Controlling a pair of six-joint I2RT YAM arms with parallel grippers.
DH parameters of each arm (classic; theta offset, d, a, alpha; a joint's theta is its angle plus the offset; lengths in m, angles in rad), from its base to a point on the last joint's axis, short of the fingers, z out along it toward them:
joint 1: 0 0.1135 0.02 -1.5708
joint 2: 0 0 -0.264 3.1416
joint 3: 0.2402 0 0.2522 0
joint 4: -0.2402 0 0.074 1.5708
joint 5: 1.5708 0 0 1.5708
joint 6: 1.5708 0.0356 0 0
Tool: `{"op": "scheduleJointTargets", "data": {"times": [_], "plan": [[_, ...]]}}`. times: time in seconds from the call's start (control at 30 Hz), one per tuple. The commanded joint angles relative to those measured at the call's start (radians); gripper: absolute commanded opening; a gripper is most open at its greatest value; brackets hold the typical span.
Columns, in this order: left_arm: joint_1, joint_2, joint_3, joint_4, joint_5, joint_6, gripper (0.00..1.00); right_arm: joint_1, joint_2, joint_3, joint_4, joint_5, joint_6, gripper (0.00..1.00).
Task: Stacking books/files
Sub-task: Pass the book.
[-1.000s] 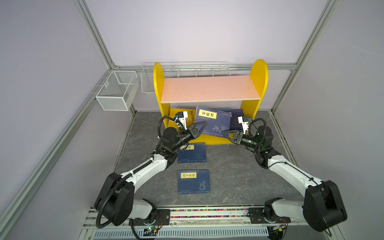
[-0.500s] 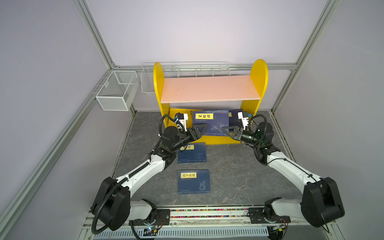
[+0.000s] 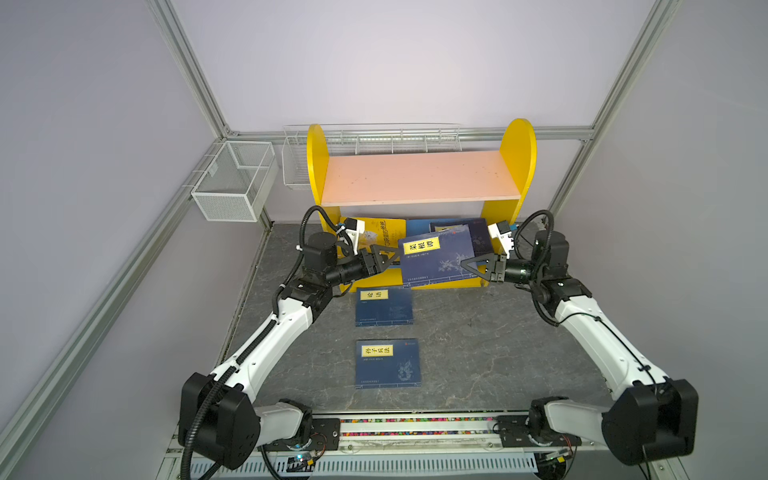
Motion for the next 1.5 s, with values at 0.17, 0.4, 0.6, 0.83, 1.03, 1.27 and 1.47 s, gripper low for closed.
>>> {"op": "scheduleJointTargets", "data": {"times": [0.17,0.4,0.6,0.83,1.03,1.27,1.47], "plan": [[-0.033,0.049,-0.015,0.085,0.121,-0.021,0.52,-0.020,-0.013,0.048,-0.041,-0.069,-0.050,0.06],[-0.101,0.085,0.008,0.117,0.138,-0.003,0.41,-0.019,-0.005,0.050,-0.036,-0.070,-0.047,0.06],[-0.112,0.102,0.013,0.117,0.117,-0.003,0.00,-0.028,-0.009,0.055,-0.064,-0.048,-0.068,0.07],[-0.128,0.096,0.062,0.095,-0.089,0.047,0.00,-0.044,-0.025,0.106,-0.316,0.236,-0.206,0.55],[-0.140,0.222,0.195,0.113,-0.125,0.078,0.00,-0.087,-0.046,0.135,-0.519,0.653,-0.211,0.61],[-0.155,0.397,0.343,0.155,-0.101,0.100,0.00,-0.168,-0.108,0.070,-0.531,0.678,-0.202,0.61],[-0.173,0.507,0.437,0.207,-0.091,0.097,0.00,-0.173,-0.146,0.041,-0.536,0.674,-0.222,0.61]]}}
